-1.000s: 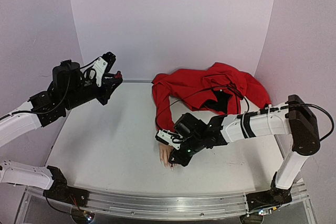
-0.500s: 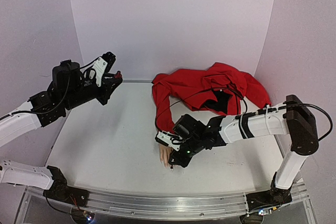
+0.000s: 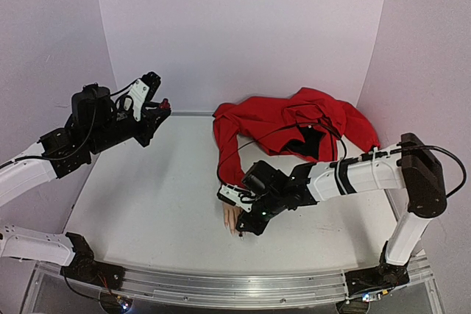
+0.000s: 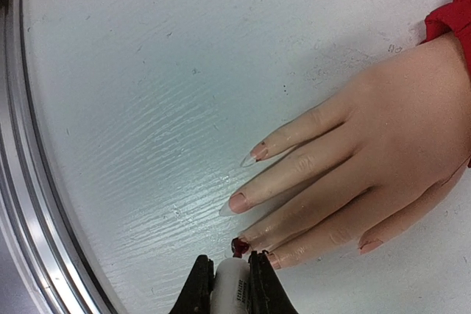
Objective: Paint the nails
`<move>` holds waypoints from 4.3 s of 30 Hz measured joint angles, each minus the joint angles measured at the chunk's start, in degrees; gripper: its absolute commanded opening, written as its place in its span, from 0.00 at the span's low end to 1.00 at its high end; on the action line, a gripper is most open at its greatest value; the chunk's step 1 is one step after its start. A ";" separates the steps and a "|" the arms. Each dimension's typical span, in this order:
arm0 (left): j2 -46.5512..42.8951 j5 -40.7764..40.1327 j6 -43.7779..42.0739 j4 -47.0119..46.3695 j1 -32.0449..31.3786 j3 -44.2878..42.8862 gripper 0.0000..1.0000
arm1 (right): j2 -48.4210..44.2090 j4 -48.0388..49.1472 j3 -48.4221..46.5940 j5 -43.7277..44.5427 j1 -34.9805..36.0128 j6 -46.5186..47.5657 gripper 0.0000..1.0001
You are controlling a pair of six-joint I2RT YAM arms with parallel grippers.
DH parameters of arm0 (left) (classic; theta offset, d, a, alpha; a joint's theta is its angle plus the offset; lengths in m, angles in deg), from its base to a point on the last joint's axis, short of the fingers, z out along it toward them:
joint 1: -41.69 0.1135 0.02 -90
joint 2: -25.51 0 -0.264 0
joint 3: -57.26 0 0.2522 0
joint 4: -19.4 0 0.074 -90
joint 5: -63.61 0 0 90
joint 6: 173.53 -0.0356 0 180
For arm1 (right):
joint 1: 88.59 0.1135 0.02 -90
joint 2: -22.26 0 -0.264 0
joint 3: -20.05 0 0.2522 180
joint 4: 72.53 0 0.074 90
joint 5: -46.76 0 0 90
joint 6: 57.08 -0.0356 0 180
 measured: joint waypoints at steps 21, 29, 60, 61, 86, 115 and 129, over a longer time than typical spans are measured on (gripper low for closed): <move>-0.02 0.00 0.00 0.00 0.00 0.00 0.00 | 0.00 -0.55 0.63 0.00 0.48 0.09 0.00; -0.02 0.02 0.00 0.00 0.00 0.00 0.00 | 0.00 -0.59 0.63 0.00 0.81 0.11 0.00; -0.02 0.02 0.00 0.00 0.00 0.00 0.00 | -1.36 -1.46 1.97 1.29 0.87 0.61 0.00; -0.02 0.02 0.00 0.00 0.00 0.00 0.00 | -1.70 -1.46 2.19 1.27 0.87 0.68 0.00; -0.02 0.00 0.00 0.00 0.04 0.02 0.00 | -4.59 1.64 4.11 1.57 0.90 1.18 0.00; -0.02 0.02 0.00 0.00 0.15 0.02 0.00 | -3.72 3.50 4.04 2.80 0.92 1.16 0.00; -0.02 0.02 0.00 0.00 0.15 0.02 0.00 | -3.15 3.89 4.04 2.93 0.92 1.16 0.00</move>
